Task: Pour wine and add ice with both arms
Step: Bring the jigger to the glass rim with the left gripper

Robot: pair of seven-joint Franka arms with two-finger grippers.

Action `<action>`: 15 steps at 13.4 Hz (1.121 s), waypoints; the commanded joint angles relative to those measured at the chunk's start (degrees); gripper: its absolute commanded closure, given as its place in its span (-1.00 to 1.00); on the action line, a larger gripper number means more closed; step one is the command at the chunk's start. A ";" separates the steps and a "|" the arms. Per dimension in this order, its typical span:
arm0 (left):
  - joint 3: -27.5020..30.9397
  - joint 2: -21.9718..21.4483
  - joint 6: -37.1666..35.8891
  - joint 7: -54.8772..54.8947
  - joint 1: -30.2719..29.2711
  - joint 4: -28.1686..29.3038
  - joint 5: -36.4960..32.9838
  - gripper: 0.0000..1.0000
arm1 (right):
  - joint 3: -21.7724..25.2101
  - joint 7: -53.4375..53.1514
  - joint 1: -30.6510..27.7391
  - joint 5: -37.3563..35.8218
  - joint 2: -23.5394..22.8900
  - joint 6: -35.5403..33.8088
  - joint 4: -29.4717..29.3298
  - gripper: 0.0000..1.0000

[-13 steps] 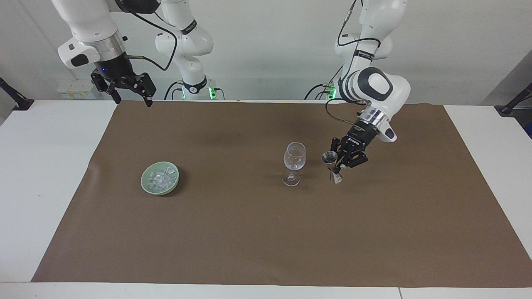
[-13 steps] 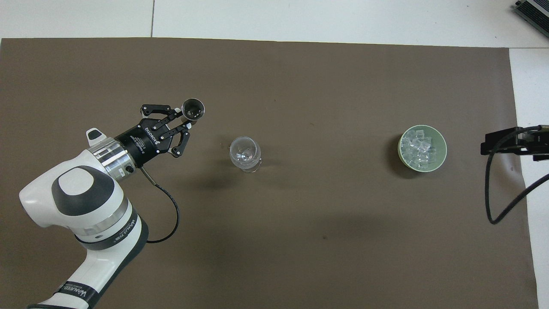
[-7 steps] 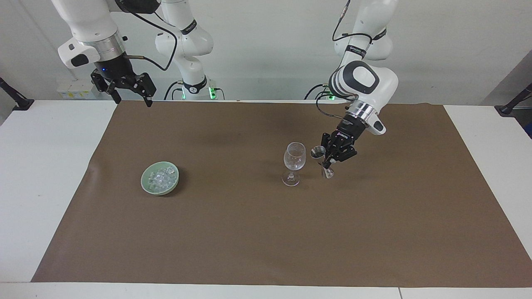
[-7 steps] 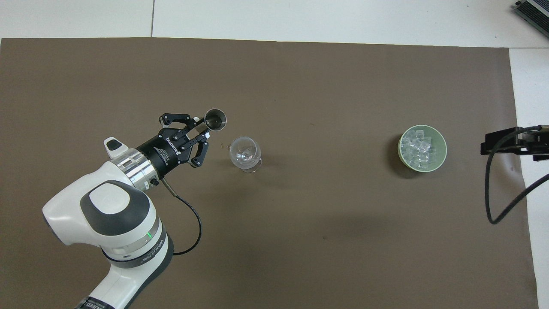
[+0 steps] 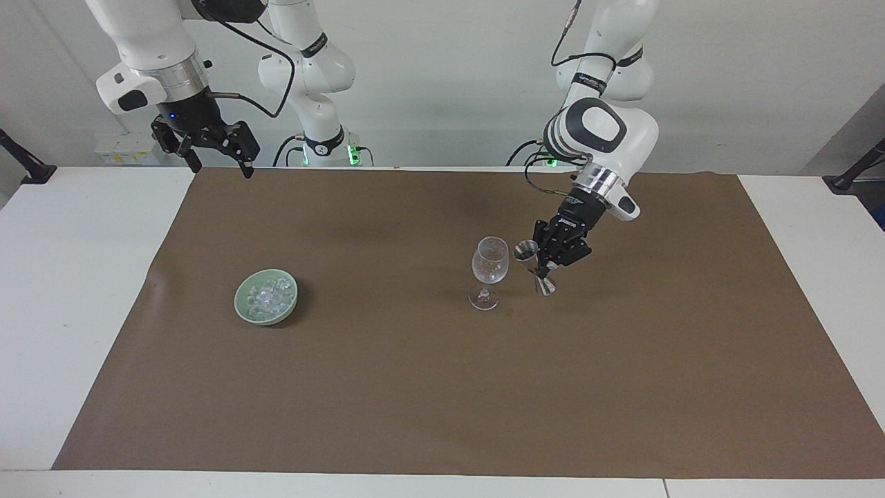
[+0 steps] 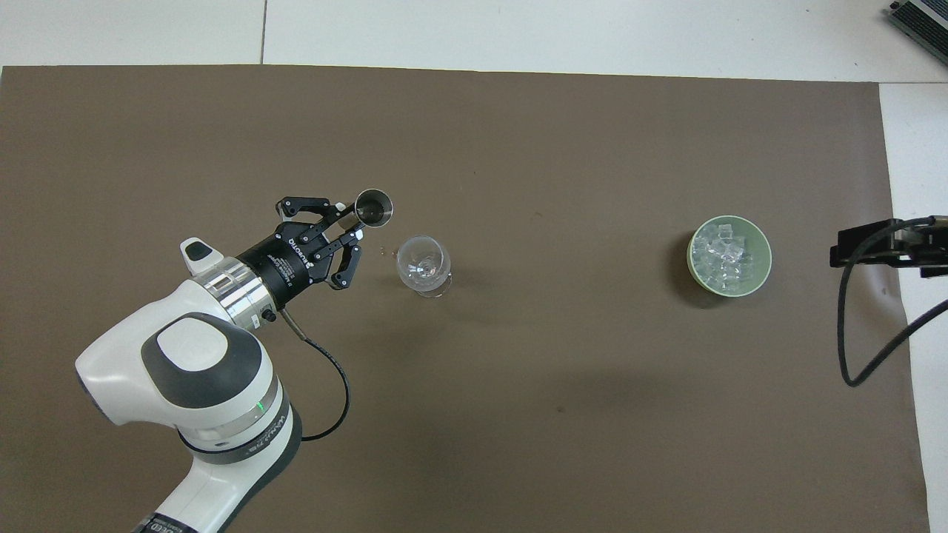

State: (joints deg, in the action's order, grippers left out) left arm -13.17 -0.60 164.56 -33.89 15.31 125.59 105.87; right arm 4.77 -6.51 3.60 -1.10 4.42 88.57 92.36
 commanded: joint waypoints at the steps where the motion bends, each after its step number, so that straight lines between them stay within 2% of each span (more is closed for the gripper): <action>1: 0.69 -1.78 1.90 2.94 2.01 1.33 1.18 1.00 | -0.20 0.80 -0.17 0.05 1.38 0.46 1.51 -1.00; 15: 0.69 -4.67 4.01 12.27 4.03 3.69 1.09 1.00 | -0.20 0.80 -0.09 0.05 1.38 0.46 1.59 -1.00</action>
State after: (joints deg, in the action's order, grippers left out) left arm -13.21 -2.71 167.87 -23.38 18.13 127.18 105.88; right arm 4.77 -6.51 3.60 -1.10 4.42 88.57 92.36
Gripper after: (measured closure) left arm 0.793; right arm 0.000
